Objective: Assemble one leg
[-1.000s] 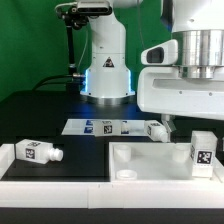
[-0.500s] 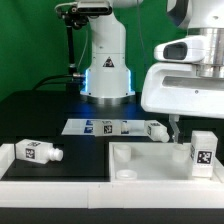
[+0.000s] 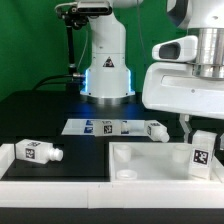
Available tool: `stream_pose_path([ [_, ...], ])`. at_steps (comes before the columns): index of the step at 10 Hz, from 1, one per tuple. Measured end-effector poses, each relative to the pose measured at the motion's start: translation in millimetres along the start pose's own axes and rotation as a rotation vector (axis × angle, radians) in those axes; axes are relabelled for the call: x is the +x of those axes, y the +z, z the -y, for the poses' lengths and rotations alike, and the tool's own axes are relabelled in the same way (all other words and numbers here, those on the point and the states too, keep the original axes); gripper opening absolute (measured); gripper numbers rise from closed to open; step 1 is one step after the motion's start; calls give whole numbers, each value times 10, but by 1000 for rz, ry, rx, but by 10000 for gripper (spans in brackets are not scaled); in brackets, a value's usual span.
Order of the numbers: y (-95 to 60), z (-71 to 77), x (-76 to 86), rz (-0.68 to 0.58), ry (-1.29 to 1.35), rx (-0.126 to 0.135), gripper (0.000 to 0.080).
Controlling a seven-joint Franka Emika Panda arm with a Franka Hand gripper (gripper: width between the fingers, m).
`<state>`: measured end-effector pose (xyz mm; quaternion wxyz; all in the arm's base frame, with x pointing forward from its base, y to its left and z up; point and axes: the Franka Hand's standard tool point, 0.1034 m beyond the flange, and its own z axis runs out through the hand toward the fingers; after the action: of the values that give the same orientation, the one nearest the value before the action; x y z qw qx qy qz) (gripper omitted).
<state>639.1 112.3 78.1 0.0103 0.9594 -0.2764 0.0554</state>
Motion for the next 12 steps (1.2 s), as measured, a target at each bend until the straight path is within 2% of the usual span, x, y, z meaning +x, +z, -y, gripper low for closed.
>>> stream_pose_path([
  [1, 8, -20, 4, 3, 159, -5, 284],
  [3, 1, -21, -28, 46, 538, -48, 284],
  [5, 2, 45, 8, 66, 947, -27, 284],
  [6, 2, 37, 15, 73, 1015, -25, 284],
  [8, 7, 36, 17, 71, 1020, -25, 285],
  [9, 4, 42, 18, 65, 935, -19, 383],
  [10, 2, 62, -2, 62, 754, -12, 523],
  [11, 4, 67, -8, 65, 568, -6, 609],
  [12, 16, 49, -2, 65, 402, 5, 609],
])
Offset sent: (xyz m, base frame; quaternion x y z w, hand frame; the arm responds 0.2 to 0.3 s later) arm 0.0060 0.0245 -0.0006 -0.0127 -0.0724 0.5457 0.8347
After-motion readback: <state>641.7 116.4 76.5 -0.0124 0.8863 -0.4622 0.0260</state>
